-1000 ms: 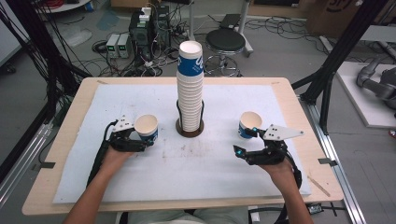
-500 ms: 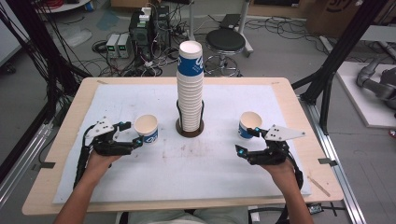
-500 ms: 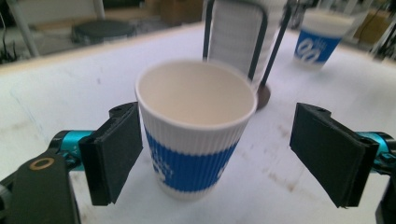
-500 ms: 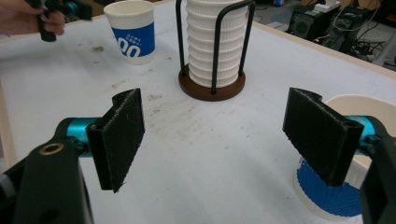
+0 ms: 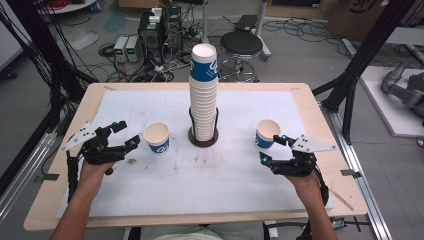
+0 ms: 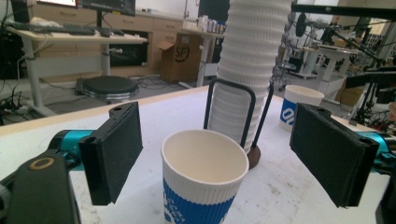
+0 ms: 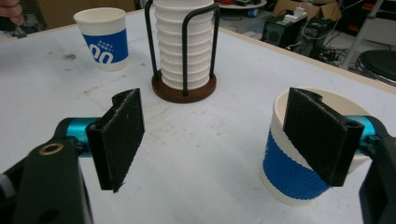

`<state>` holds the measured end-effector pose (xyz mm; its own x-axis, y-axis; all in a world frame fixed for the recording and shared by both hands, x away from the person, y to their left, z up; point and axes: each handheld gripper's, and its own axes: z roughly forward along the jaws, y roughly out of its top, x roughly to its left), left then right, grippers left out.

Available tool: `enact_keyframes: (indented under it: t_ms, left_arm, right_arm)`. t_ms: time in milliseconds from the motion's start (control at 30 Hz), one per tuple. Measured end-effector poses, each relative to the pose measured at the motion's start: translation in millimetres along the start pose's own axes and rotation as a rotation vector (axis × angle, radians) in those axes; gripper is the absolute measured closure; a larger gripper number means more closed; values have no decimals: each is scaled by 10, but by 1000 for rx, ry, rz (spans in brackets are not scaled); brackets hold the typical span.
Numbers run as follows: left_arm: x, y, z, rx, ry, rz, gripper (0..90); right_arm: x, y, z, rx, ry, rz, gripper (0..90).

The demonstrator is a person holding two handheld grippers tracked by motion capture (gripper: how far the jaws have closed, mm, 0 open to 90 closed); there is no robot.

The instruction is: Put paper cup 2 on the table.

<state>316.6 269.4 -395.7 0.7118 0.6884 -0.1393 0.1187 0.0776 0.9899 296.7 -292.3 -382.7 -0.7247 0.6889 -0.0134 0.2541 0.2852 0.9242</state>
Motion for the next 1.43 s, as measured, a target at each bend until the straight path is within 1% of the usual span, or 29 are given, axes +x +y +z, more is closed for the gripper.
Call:
enact_keyframes:
  t_ms: [33, 133, 200, 300, 367, 400, 700, 900, 1067, 1233, 1433]
  left_arm:
    - [-1, 10, -8, -11, -3, 4, 169]
    - [-3, 26, -28, -22, -1, 11, 169]
    - [-9, 28, -44, -28, 4, 15, 169]
    - [-13, 21, -63, -28, 14, 21, 169]
    - [-16, 13, -69, -26, 12, 25, 169]
    - [-17, 11, -71, -25, 12, 27, 169]
    - [-20, -14, -95, -19, 16, 30, 169]
    - [-36, -14, -97, -13, 14, 41, 169]
    - [-28, -20, -85, -14, 13, 39, 169]
    - [-7, -21, -96, -21, 23, 32, 169]
    - [10, -33, -101, -16, 33, 32, 169]
  right_arm:
    - [-7, -7, -5, 0, -4, -1, 212]
    - [-36, -24, -31, -4, -21, 5, 212]
    - [-45, -22, -49, -11, -23, 17, 212]
    - [-45, -17, -62, -14, -17, 24, 213]
    - [-40, -14, -62, -15, -17, 23, 213]
    - [-28, -14, -63, -10, -18, 30, 213]
    - [-15, -3, -53, -9, -19, 27, 213]
    - [-16, -1, -46, -10, -18, 27, 213]
    - [-20, -5, -58, -6, -21, 33, 212]
    - [-33, -15, -62, -10, -27, 27, 212]
    - [-34, -16, -55, -4, -26, 29, 212]
